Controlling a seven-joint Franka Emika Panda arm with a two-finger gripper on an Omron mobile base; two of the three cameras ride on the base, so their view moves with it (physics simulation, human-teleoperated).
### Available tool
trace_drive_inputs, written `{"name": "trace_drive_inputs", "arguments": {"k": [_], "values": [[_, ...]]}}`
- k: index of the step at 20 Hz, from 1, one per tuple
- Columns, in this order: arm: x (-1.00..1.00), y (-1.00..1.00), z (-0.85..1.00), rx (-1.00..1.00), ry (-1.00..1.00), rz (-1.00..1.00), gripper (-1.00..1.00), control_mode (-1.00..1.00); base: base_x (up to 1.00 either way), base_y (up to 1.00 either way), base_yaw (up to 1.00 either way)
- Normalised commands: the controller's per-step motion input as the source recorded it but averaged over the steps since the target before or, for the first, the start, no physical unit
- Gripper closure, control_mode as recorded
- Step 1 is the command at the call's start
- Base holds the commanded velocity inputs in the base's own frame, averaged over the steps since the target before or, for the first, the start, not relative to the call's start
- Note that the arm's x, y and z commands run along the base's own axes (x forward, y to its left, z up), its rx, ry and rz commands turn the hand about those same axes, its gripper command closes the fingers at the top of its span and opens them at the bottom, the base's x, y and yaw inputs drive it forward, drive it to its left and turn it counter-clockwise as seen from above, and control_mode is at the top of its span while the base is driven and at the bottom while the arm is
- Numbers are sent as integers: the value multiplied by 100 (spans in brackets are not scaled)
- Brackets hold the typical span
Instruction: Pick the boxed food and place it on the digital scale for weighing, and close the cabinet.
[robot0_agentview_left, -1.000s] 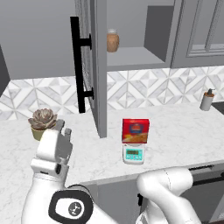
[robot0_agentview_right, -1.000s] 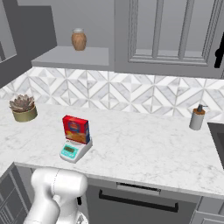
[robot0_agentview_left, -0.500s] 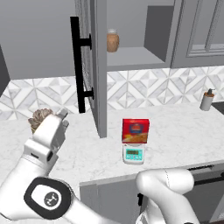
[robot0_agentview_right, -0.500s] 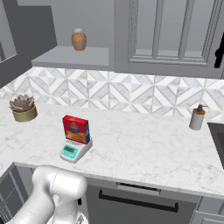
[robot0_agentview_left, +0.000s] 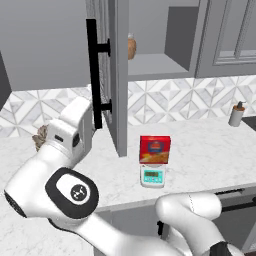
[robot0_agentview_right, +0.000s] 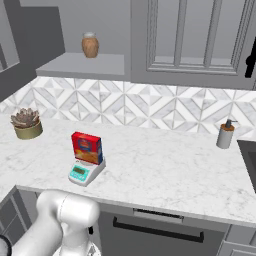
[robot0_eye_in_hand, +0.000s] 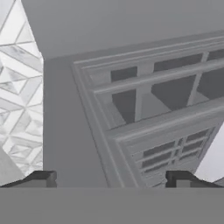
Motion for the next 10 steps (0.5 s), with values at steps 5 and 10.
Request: {"name": "trace_drive_inputs", "arguments": {"k": [5,10], "values": [[-14,-98,21,0,9,2,-100,-100,0,0,0],[-30,-100,52,5,-9,2,-100,-100,0,0,0]]}}
